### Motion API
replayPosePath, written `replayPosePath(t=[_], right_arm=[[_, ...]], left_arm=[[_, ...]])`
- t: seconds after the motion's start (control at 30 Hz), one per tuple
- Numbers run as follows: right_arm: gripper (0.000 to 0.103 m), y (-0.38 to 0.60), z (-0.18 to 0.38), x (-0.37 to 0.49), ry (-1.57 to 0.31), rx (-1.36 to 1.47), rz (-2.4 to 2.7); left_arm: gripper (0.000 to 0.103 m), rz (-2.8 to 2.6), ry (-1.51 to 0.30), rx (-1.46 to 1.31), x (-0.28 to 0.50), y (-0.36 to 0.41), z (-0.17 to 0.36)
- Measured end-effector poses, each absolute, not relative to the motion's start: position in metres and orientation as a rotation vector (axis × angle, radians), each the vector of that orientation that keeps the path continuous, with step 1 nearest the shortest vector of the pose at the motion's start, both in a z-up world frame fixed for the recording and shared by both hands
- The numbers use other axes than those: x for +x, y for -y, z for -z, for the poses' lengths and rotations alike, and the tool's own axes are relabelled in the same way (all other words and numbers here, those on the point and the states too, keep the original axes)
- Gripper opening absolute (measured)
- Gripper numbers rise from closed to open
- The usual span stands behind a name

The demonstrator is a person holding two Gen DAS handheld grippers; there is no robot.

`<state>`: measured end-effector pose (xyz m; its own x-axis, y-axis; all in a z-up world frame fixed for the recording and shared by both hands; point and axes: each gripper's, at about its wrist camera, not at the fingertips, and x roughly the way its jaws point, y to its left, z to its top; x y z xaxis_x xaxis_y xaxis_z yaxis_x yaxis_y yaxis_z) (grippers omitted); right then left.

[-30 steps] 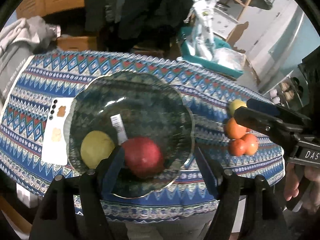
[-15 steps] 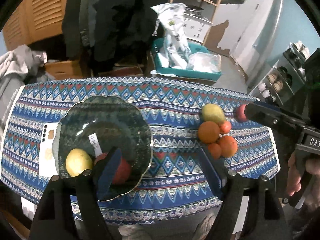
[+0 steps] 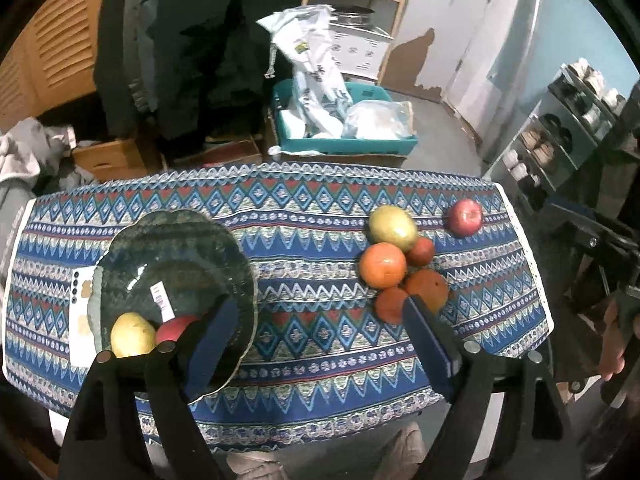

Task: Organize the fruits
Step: 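Move both tools back over the remaining fruit cluster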

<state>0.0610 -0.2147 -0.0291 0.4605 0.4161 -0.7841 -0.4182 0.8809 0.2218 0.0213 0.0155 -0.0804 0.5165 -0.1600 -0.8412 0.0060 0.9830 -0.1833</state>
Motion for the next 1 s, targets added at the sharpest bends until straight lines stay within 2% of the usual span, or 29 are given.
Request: replayPosePath(t=[0.47,1.0], right_arm=[[0.088,0.281,0.034,0.071,-0.976,0.041,-0.394],[0.088,0.325,0.073,0.091,-1.072,0.065,-0.291]], left_arm=[[0.086,0.161,-1.061,-0.094,0.046,0.035,0.083],[0.086,0.181,-1.16,-0.043,0.098,0.075,0.119]])
